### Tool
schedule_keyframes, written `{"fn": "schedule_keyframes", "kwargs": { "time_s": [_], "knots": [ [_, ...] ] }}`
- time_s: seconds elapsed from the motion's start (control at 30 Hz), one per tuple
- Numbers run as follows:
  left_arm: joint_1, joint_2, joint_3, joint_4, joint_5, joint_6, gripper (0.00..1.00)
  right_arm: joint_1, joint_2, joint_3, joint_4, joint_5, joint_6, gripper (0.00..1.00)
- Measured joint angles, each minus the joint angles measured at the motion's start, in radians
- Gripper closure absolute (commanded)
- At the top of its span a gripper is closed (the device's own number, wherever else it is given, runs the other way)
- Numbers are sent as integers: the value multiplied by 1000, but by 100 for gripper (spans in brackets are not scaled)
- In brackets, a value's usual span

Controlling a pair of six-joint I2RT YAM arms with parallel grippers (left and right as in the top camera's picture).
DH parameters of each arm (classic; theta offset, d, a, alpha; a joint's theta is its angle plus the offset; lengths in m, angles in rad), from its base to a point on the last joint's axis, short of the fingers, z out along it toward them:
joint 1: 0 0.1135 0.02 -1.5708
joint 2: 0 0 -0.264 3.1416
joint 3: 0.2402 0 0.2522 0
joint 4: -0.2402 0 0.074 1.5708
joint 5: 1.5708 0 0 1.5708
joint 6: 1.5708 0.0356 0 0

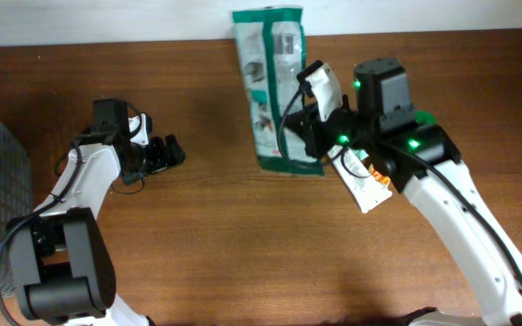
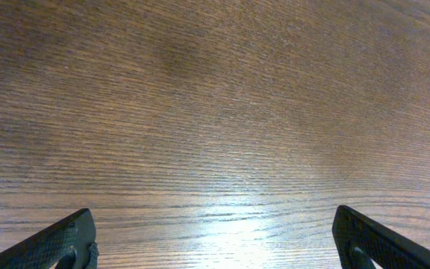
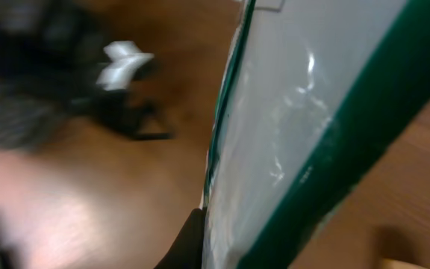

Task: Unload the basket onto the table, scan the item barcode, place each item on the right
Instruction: 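Release the left gripper and present the package to the scanner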

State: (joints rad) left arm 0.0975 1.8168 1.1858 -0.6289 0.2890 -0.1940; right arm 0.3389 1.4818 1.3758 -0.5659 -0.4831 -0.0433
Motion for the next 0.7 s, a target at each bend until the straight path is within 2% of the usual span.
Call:
{"fn": "schedule_keyframes", "kwargs": {
  "time_s": [0.13,0.2,0.3,0.33,0.47,0.63,0.7],
  "knots": [
    [0,0,0,0,-3,0,1,5,186,164,17,357,-26,96],
    [0,0,0,1,-3,0,1,27,277,240,91,572,-92,96],
    [0,0,0,0,-7,0,1,108,431,268,405,945,-352,96],
    [0,0,0,-1,-7,0,1,125,481,275,453,1024,-433,96],
    [0,0,0,-1,-9,0,1,154,629,272,634,1269,-674,96],
    [0,0,0,-2,-10,0,1,151,772,270,915,1521,-739,96],
    [0,0,0,-2,-10,0,1,146,804,270,960,1575,-749,96]
  ]
}}
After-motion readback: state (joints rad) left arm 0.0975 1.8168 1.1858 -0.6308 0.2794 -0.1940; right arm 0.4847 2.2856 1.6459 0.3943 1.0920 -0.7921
